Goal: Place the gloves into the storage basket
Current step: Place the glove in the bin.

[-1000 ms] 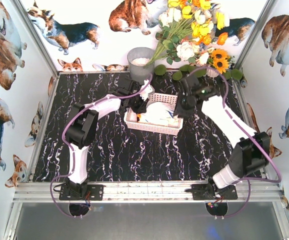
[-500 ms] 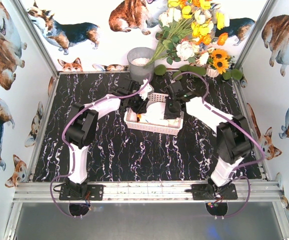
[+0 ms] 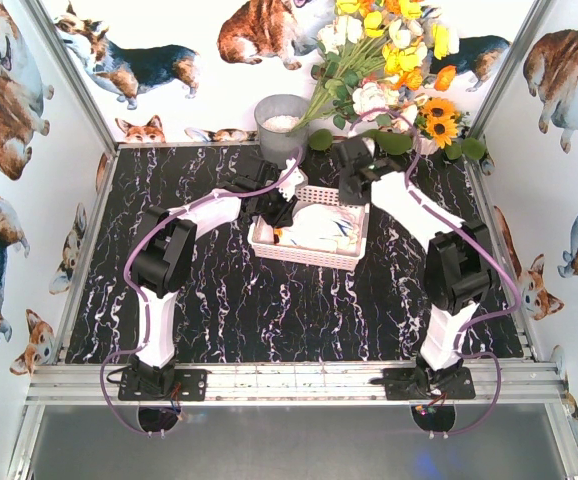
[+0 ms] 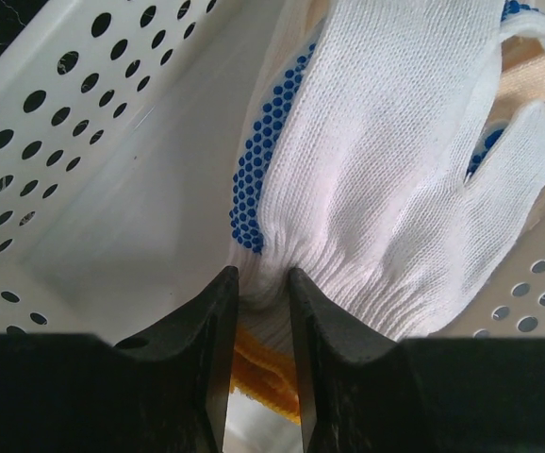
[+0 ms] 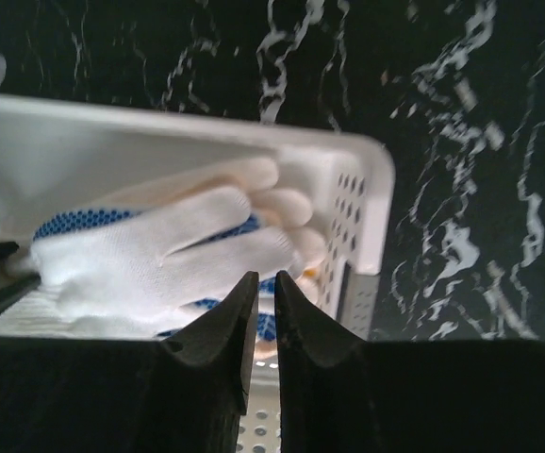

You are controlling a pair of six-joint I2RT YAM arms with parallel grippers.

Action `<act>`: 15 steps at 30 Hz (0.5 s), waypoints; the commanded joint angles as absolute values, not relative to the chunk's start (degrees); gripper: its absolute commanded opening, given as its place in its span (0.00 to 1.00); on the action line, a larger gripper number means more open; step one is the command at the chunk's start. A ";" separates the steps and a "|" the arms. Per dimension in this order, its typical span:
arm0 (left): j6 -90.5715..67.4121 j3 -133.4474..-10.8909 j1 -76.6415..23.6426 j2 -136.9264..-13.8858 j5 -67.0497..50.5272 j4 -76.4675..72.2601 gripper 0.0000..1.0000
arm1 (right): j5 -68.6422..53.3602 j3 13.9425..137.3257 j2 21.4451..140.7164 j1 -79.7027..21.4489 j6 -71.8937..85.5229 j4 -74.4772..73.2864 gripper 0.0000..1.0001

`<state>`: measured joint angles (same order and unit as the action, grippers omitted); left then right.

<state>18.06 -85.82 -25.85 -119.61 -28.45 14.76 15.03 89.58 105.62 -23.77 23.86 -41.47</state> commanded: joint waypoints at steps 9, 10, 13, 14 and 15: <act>16.05 -84.76 -25.57 -117.26 -26.28 17.05 0.24 | -2.92 85.50 101.79 -24.18 17.40 -39.64 0.19; 16.00 -84.81 -25.58 -117.10 -26.24 17.05 0.24 | -3.08 84.65 101.92 -24.51 17.78 -39.00 0.18; 15.91 -84.63 -25.58 -117.06 -26.24 17.05 0.24 | -3.77 83.25 102.81 -25.31 18.68 -36.76 0.17; 15.99 -84.59 -25.58 -117.06 -26.27 17.07 0.24 | -3.68 83.30 103.35 -25.60 18.80 -36.54 0.17; 15.99 -84.63 -25.58 -117.11 -26.28 17.08 0.24 | -3.42 83.44 103.93 -25.85 18.81 -36.42 0.16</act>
